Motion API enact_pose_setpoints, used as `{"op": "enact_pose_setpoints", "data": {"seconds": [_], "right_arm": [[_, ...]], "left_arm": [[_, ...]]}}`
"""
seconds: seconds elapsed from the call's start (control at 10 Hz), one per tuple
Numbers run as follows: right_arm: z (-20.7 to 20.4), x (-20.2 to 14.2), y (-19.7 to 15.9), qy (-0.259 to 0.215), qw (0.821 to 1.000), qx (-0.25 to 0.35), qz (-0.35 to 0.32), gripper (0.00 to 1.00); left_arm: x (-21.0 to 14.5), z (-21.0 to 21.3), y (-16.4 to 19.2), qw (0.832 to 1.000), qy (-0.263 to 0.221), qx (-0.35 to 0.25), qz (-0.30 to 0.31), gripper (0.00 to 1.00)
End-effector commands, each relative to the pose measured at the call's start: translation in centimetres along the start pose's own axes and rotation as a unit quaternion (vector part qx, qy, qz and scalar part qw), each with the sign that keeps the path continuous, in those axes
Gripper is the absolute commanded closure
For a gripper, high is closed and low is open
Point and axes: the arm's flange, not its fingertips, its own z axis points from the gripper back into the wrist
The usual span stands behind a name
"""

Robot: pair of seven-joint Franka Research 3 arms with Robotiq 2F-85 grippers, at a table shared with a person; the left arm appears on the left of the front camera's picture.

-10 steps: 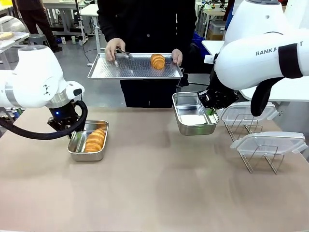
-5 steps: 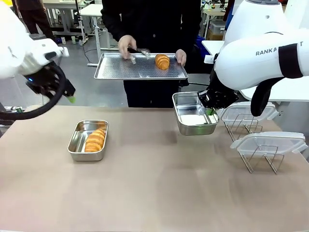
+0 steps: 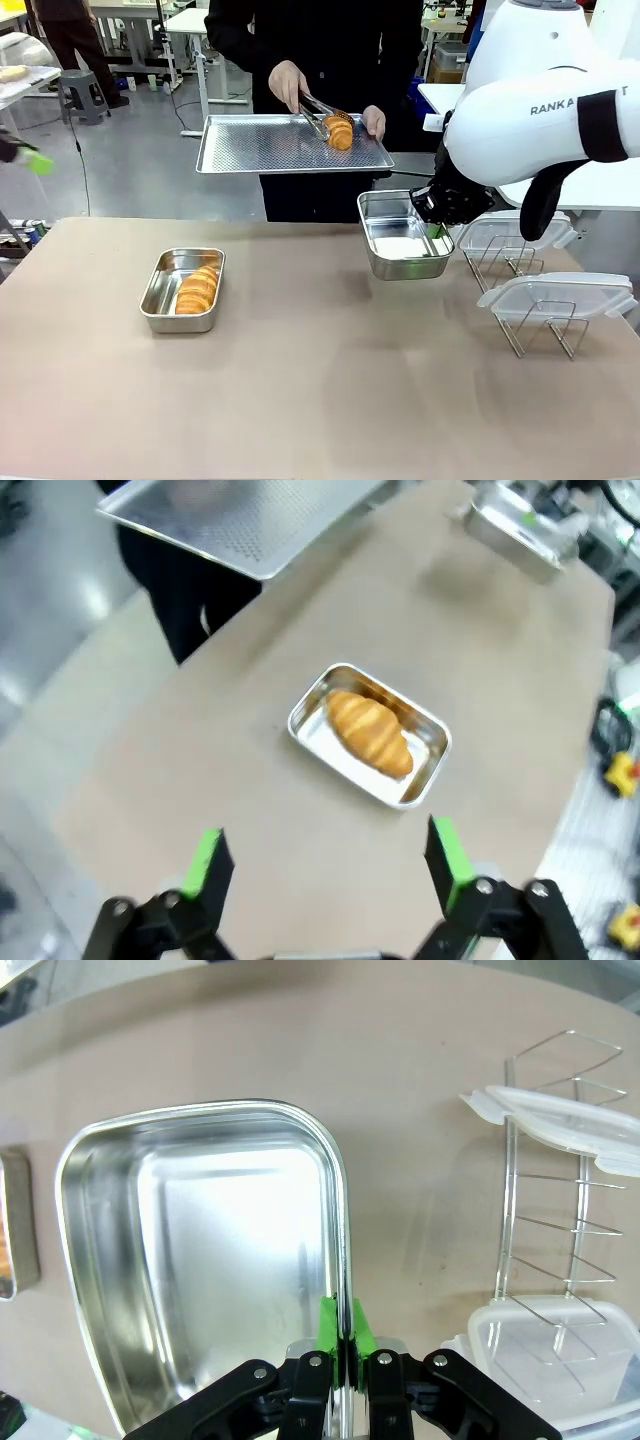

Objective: Place the bread in airtight containers.
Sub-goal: Once an object is inside an Airtight Container , place the container in the center of the table.

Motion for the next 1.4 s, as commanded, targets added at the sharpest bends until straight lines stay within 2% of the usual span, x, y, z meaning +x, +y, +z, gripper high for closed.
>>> {"op": "enact_pose_setpoints", "data": {"seconds": [0.0, 0.2, 0.3, 0.4, 0.5, 0.6, 1.3], "right_arm": [[0.4, 0.1, -0.1, -0.004, 1.000, 0.001, 0.000, 1.00], [0.4, 0.1, -0.1, -0.004, 1.000, 0.001, 0.000, 1.00], [0.4, 0.1, -0.1, -0.004, 1.000, 0.001, 0.000, 1.00], [0.4, 0.1, -0.1, -0.004, 1.000, 0.001, 0.000, 1.00], [0.4, 0.1, -0.1, -0.004, 1.000, 0.001, 0.000, 1.00], [0.4, 0.1, -0.1, -0.004, 1.000, 0.001, 0.000, 1.00], [0.4, 0.1, -0.1, -0.004, 1.000, 0.001, 0.000, 1.00]], "left_arm": [[-4.2, 0.5, 2.7, 0.997, -0.047, -0.041, -0.038, 0.00], [-6.6, 0.9, 3.2, 0.994, -0.074, -0.046, -0.061, 0.00], [-6.3, 0.4, 3.2, 0.993, -0.081, -0.048, -0.066, 0.00], [-6.2, 0.6, 3.4, 0.990, -0.111, -0.059, -0.058, 0.00], [-6.2, 0.4, 3.5, 0.988, -0.116, -0.093, -0.038, 0.00], [-7.3, 0.8, 3.0, 0.993, -0.090, -0.047, -0.058, 0.00], [-7.3, 0.8, 3.0, 0.993, -0.090, -0.047, -0.058, 0.00]]}}
